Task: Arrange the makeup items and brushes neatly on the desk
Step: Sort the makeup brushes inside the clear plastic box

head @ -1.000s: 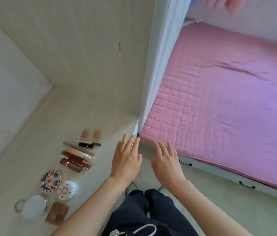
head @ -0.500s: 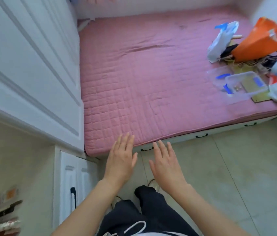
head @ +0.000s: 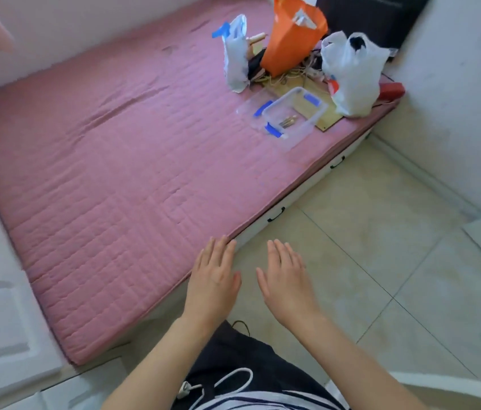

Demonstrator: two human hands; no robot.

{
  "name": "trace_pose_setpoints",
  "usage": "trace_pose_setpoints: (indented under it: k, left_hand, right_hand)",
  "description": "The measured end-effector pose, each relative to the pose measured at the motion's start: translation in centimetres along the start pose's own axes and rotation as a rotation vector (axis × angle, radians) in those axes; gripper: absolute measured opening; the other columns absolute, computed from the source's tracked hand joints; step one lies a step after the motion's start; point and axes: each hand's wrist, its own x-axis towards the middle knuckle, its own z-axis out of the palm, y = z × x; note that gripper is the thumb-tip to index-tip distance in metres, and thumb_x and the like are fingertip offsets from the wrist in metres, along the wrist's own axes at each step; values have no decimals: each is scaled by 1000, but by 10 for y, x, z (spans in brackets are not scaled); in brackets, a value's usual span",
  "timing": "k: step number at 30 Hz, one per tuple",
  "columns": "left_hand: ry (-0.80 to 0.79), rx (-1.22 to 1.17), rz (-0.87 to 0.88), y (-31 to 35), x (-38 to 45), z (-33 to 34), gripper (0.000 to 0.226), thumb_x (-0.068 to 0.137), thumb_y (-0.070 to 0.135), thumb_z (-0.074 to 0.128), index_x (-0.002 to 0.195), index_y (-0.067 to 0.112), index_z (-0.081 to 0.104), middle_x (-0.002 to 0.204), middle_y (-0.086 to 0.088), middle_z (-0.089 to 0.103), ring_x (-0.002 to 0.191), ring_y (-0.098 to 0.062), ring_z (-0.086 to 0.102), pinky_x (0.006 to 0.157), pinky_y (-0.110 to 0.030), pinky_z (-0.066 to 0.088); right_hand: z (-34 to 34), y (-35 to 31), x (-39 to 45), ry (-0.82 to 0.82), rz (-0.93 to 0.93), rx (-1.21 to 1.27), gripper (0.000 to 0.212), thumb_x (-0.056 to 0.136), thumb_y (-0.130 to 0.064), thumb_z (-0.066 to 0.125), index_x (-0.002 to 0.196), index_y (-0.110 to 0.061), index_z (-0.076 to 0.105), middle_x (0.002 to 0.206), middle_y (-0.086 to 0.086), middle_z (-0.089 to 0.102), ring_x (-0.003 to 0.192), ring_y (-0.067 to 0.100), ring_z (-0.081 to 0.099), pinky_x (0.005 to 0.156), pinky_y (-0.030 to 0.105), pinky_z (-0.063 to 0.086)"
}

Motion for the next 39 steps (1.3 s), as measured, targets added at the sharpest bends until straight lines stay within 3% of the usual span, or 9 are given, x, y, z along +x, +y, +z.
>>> trace_pose_setpoints:
  k: [3,8,15,20,24,32,39]
  left_hand:
    - [-61,36,90,25,30,3,60,98,29,39,152,15,16,159,-3,15,148,-20,4,120,-34,9]
    - [-120,50,211,60,86,10,56,98,27,41,150,16,24,158,-1,19,148,-21,6,119,-32,8]
    - [-207,110,413,121,209,22,59,97,28,41,151,16,20,159,-1,17,148,-21,2,119,-31,6]
    - [-206,83,511,171,300,17,53,94,21,49,145,11,35,153,-4,32,146,-24,16,117,-33,17]
    - [-223,94,553,209,358,18,53,95,21,49,145,12,34,152,-3,33,146,-25,17,117,-36,18]
    - [-221,73,556,267,426,33,47,95,22,50,140,10,42,146,-4,41,143,-25,24,115,-37,27]
    - [-209,102,468,314,462,57,43,96,24,49,137,12,46,142,-5,47,140,-24,31,114,-39,31]
  right_hand:
    - [-12,30,4,37,106,54,63,101,-42,28,151,-8,12,157,10,19,146,25,13,119,40,18]
    - [-28,82,24,52,258,111,62,101,-39,29,151,-9,9,158,9,16,146,26,10,119,40,16]
    - [-59,157,77,68,464,162,60,101,-37,32,150,-8,14,157,10,19,146,30,11,119,40,13]
    - [-98,208,126,111,530,154,58,101,-37,33,149,-9,16,154,7,24,145,29,15,119,38,15]
    - [-124,251,155,148,595,164,57,101,-35,34,149,-8,18,153,7,25,145,28,16,118,39,16]
    - [-151,328,189,142,634,200,58,100,-34,36,149,-6,20,153,9,26,145,30,15,119,39,17]
    - [-177,406,224,87,485,140,57,101,-32,37,148,-5,20,154,11,25,146,31,12,119,40,15]
